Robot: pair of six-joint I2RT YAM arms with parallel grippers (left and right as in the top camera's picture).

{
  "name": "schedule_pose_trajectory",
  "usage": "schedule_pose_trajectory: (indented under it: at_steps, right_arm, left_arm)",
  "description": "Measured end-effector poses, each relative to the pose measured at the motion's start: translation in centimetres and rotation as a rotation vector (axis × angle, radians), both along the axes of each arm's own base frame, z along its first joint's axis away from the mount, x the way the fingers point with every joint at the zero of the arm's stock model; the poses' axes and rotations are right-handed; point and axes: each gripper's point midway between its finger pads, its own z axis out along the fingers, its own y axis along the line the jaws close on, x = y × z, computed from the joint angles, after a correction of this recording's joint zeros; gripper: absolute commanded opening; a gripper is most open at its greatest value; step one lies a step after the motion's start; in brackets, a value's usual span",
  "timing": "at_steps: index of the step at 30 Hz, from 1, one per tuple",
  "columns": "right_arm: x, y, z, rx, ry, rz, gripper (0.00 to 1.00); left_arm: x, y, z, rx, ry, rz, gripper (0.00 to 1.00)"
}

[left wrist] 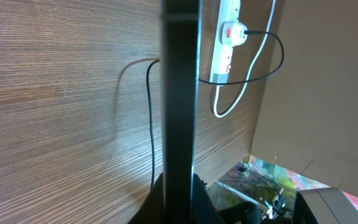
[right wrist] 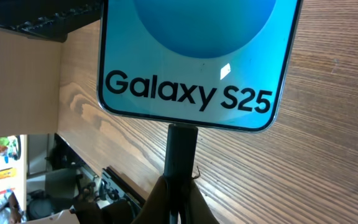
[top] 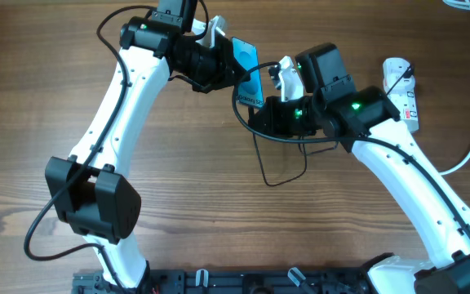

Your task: Plug charger to phone and switch on socket

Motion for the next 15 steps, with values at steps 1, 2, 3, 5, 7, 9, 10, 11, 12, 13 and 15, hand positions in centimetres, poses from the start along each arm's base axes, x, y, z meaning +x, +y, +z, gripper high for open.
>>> schedule_pose_trajectory:
  at_steps: [1, 2, 3, 5, 7, 9, 10, 11, 12, 13, 15]
  right_arm:
    - [-0.05, 0.10, 0.03, 0.002, -0.001, 0.003, 0.05]
    - [-0.03, 0.13, 0.06, 0.003, -0.002, 0.003, 0.05]
    - [-0.01, 0.17, 0.09, 0.004, -0.005, 0.004, 0.05]
    - [0.03, 0.19, 0.12, 0.005, -0.007, 0.004, 0.05]
    - [0.02, 0.22, 0.13, 0.006, -0.007, 0.005, 0.05]
    - [-0.03, 0.27, 0.16, 0.009, -0.005, 0.008, 0.04]
    - [-0.06, 0.31, 0.19, 0.011, -0.005, 0.009, 0.05]
    - [-0.06, 0.31, 0.19, 0.011, -0.005, 0.009, 0.05]
    - [-0.06, 0.32, 0.19, 0.011, -0.005, 0.010, 0.05]
    - [-0.08, 0.35, 0.20, 0.012, -0.005, 0.011, 0.05]
    - [-0.16, 0.45, 0.21, 0.013, -0.005, 0.014, 0.05]
  left_arm:
    - [-0.06, 0.11, -0.05, 0.002, 0.006, 0.002, 0.04]
    - [-0.06, 0.14, -0.06, 0.002, 0.007, 0.002, 0.04]
    - [-0.07, 0.19, -0.07, 0.002, 0.009, 0.003, 0.04]
    - [-0.06, 0.23, -0.03, -0.001, 0.009, 0.003, 0.04]
    - [-0.10, 0.18, 0.10, -0.010, -0.002, -0.012, 0.04]
    - [-0.18, 0.08, 0.20, -0.017, -0.013, -0.028, 0.04]
    - [-0.20, 0.06, 0.22, -0.018, -0.015, -0.032, 0.04]
    - [-0.21, 0.05, 0.23, -0.019, -0.017, -0.034, 0.04]
    - [-0.22, 0.05, 0.26, -0.020, -0.022, -0.039, 0.04]
    - [-0.24, 0.04, 0.29, -0.022, -0.026, -0.045, 0.04]
    - [-0.35, 0.09, 0.28, -0.023, -0.025, -0.050, 0.04]
